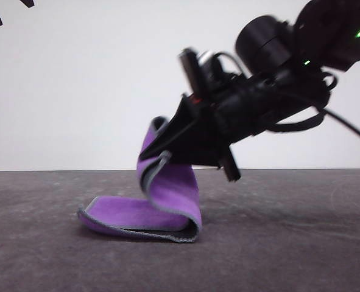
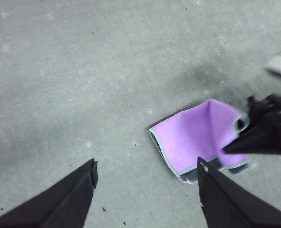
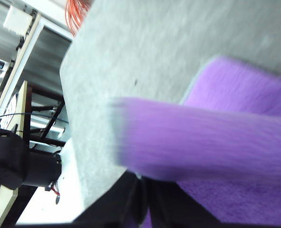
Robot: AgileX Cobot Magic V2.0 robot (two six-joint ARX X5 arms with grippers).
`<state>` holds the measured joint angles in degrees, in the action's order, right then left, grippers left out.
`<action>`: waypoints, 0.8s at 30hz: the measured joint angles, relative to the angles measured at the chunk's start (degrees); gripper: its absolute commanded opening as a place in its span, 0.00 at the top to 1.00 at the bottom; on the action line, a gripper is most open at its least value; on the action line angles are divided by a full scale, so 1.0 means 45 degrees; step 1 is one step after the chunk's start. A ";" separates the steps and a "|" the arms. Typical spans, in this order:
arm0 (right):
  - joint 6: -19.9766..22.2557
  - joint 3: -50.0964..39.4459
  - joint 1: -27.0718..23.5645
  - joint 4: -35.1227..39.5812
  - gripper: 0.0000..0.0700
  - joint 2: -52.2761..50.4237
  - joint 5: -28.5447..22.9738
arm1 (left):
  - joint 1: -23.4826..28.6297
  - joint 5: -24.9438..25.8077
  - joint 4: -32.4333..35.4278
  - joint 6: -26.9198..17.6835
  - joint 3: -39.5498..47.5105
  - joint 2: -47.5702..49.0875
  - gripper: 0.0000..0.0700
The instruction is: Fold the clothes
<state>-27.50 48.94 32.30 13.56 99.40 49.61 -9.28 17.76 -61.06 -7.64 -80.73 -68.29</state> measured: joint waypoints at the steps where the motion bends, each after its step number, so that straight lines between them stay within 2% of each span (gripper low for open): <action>1: -0.0097 0.0115 0.0108 0.0000 1.00 0.0190 -0.0054 | 0.0000 0.0000 0.0000 0.0000 0.0000 0.0000 0.43; 16: -0.0351 0.1101 0.0818 0.0177 1.00 0.0853 -0.0409 | 0.0000 0.0000 0.0000 0.0000 0.0000 0.0000 0.43; 17: -0.0356 0.1111 0.0854 0.0193 0.98 0.0853 -0.0409 | 0.0000 0.0000 0.0000 0.0000 0.0000 0.0000 0.43; 18: -0.0361 0.1116 0.0909 0.0190 0.92 0.0853 -0.0408 | 0.0000 0.0000 0.0000 0.0000 0.0000 0.0000 0.43; 21: -0.0376 0.1119 0.0998 0.0189 0.64 0.0853 -0.0389 | 0.0000 0.0000 -0.0001 0.0000 0.0000 0.0000 0.43; 22: -0.0381 0.1119 0.1015 0.0189 0.61 0.0853 -0.0384 | 0.0000 0.0000 -0.0005 0.0001 0.0000 0.0000 0.43; 24: -0.0412 0.1119 0.1038 0.0189 0.60 0.0853 -0.0385 | 0.0000 0.0000 -0.0006 0.0001 0.0000 0.0000 0.43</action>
<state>-29.36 53.98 36.97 14.41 103.24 47.88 -9.28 17.76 -61.08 -7.63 -80.73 -68.29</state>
